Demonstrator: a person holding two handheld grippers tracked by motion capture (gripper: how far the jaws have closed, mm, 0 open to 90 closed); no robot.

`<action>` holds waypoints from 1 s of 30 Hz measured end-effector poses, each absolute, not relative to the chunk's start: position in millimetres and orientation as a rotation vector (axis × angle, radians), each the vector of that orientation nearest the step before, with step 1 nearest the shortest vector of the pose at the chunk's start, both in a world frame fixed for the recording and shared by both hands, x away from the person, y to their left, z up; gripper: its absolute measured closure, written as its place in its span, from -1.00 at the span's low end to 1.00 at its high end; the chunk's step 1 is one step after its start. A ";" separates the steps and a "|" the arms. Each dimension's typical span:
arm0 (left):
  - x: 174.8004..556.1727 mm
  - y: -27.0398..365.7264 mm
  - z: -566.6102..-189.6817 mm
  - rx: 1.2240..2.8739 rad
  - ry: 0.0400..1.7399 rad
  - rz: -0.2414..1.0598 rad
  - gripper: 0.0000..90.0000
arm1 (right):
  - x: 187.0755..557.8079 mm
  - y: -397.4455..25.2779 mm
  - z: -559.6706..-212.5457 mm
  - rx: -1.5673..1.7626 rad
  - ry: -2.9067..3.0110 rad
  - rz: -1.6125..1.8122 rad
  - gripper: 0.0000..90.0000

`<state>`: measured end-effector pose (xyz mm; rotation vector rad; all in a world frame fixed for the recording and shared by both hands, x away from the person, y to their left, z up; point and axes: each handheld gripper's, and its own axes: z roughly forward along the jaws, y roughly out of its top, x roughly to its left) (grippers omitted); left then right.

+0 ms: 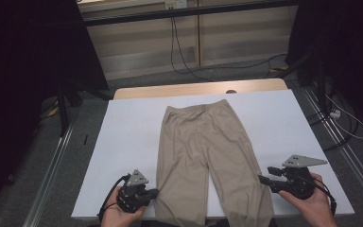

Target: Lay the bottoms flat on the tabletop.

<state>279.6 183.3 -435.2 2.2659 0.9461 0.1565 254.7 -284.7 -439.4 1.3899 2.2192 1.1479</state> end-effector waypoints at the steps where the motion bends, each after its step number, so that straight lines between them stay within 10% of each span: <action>1: 280.8 183.7 -434.0 2.244 0.955 0.163 0.64 | 254.2 -284.5 -437.9 1.380 2.204 1.169 -0.06; 10: 292.2 192.6 -427.2 2.101 0.901 0.389 -0.58 | 254.6 -284.0 -429.0 1.368 2.048 1.297 -0.81; 14: 294.7 197.5 -425.4 2.015 0.909 0.401 -0.81 | 253.6 -282.9 -427.9 1.325 2.028 1.306 -0.92; 30: 294.6 229.3 -418.0 1.797 0.964 0.540 -0.90 | 241.3 -293.6 -425.4 1.277 1.767 1.321 -0.90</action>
